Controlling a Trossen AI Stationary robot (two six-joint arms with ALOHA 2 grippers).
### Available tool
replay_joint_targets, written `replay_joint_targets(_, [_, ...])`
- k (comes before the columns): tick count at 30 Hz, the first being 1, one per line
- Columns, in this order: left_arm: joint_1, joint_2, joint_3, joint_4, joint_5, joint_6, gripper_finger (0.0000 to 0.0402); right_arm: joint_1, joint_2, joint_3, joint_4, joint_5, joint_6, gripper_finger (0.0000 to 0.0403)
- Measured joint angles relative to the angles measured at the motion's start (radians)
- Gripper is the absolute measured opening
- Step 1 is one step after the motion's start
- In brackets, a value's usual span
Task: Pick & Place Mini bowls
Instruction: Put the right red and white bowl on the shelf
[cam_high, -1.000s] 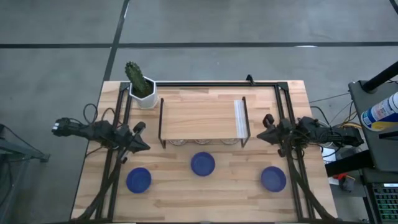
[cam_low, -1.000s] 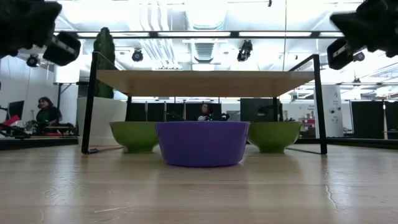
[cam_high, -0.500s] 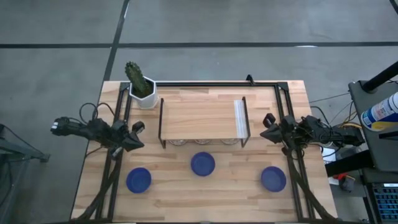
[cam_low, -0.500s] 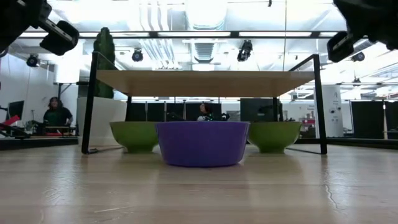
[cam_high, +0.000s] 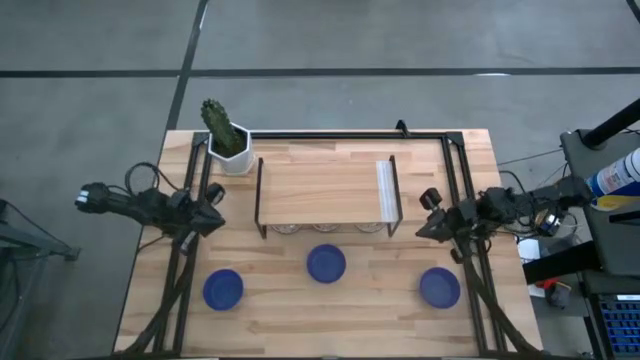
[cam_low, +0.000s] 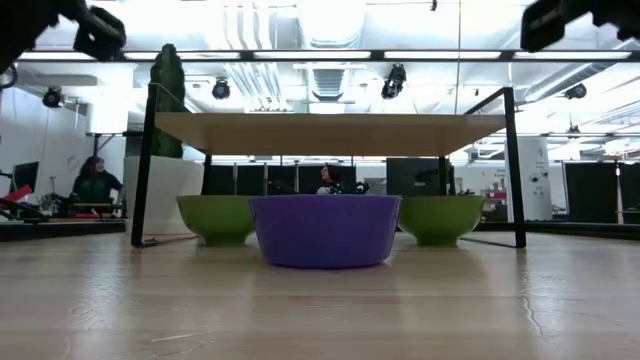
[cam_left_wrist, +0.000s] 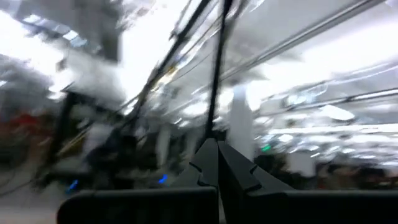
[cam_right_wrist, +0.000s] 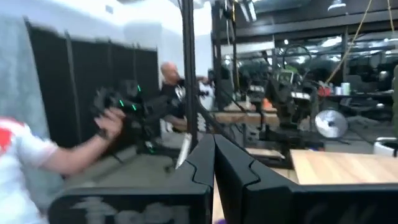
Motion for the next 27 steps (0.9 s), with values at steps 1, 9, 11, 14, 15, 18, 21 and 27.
replay_joint_targets(1, [-0.002,0.020,-0.005,0.044,0.012,-0.030,0.0000,0.027,0.044,0.023,-0.002,0.040,-0.032,0.0009])
replay_joint_targets(9, [-0.006,0.139,0.059,0.091,0.006,-0.056,0.0000,0.204,0.421,0.310,-0.152,0.386,-0.167,0.0009])
replay_joint_targets(11, [-0.010,0.174,0.085,0.072,0.001,-0.021,0.0000,0.233,0.501,0.395,-0.230,0.445,-0.153,0.0009])
replay_joint_targets(14, [-0.038,0.243,0.126,0.078,-0.003,0.011,0.0000,0.286,0.615,0.496,-0.343,0.512,-0.106,0.0009])
replay_joint_targets(15, [-0.052,0.270,0.140,0.078,-0.012,0.029,0.0000,0.306,0.650,0.527,-0.385,0.537,-0.085,0.0008])
replay_joint_targets(18, [-0.112,0.354,0.178,0.074,-0.090,0.081,0.0000,0.380,0.747,0.609,-0.488,0.623,-0.015,0.0008])
replay_joint_targets(21, [-0.194,0.449,0.226,0.076,-0.204,0.132,0.0000,0.462,0.843,0.677,-0.568,0.714,0.064,0.0008])
replay_joint_targets(27, [-0.412,0.671,0.348,0.011,-0.565,0.226,0.0000,0.588,1.027,0.809,-0.724,0.907,0.163,0.0008])
